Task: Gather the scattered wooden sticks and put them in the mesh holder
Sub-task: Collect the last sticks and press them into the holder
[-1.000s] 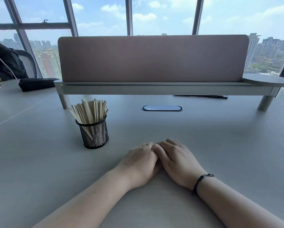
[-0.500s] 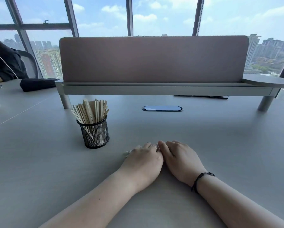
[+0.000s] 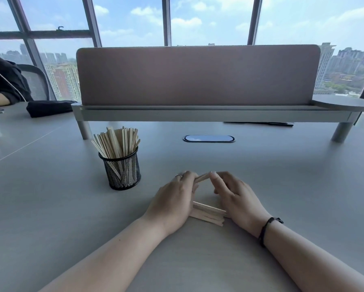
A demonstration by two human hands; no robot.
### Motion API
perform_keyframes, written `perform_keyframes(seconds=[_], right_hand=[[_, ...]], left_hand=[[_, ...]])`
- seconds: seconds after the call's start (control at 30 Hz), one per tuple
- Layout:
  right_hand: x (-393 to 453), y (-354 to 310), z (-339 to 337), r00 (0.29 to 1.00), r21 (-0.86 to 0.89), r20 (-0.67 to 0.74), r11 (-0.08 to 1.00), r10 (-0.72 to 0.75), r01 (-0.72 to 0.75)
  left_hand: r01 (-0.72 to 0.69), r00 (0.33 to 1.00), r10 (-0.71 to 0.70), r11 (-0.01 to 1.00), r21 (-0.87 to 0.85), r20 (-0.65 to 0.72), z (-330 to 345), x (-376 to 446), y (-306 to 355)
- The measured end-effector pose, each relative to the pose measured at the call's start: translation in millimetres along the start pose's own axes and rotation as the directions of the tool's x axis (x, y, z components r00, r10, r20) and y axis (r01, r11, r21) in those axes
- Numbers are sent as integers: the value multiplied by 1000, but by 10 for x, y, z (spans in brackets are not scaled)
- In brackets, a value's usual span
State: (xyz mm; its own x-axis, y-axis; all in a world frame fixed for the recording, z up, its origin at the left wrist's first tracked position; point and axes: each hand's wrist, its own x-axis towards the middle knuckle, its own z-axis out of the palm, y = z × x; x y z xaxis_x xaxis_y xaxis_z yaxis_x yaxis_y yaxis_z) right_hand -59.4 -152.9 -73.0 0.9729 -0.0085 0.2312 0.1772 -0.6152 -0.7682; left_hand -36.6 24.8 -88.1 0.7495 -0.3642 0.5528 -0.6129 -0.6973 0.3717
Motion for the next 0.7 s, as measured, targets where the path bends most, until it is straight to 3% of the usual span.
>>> perform_keyframes(seconds=[0.1, 0.2, 0.37, 0.7], right_hand=[[-18, 38, 12, 985, -193, 133, 972, -113, 137], [-37, 44, 46, 942, -423, 296, 863, -158, 278], [-42, -20, 25, 951, -354, 241, 894, -195, 274], [-117, -173, 20, 923, -492, 326, 798, -203, 349]], left_hand=[[16, 987, -15, 1000, 6, -159, -12, 25, -52], [36, 958, -39, 999, -18, -283, -86, 40, -64], [18, 933, -60, 993, -121, -354, -172, 28, -65], [0, 924, -81, 978, -210, -375, -168, 46, -89]])
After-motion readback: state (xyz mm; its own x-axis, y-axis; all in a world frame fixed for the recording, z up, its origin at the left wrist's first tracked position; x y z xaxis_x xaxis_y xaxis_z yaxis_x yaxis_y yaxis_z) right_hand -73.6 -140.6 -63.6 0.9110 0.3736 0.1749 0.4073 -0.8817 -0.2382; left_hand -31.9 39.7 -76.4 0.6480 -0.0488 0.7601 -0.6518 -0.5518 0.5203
